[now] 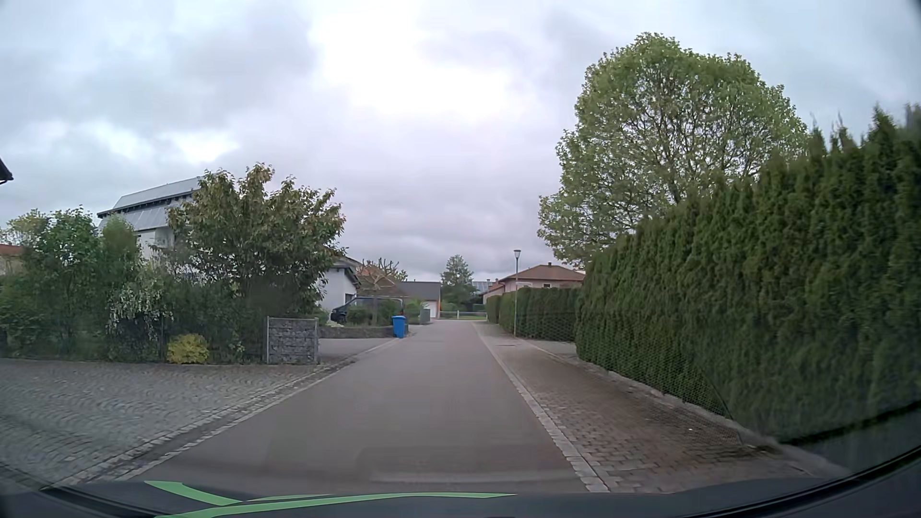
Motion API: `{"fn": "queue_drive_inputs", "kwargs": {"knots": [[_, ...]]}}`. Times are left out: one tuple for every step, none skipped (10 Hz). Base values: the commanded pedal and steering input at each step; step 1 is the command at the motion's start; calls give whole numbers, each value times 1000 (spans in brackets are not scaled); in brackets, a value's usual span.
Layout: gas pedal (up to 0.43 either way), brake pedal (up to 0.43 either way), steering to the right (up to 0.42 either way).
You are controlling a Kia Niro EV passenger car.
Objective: Follow the waypoints while adhering to traffic rules and regulations
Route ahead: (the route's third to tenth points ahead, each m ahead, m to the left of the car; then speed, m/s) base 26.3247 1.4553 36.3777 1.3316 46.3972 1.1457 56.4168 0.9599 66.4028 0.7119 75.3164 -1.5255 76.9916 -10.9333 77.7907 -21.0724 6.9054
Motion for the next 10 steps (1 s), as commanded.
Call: {"fn": "queue_drive_inputs", "kwargs": {"knots": [[150,0,4],[138,0,4],[138,0,4],[138,0,4],[138,0,4],[138,0,5],[138,0,5],[138,0,5],[138,0,5],[130,0,5]]}}
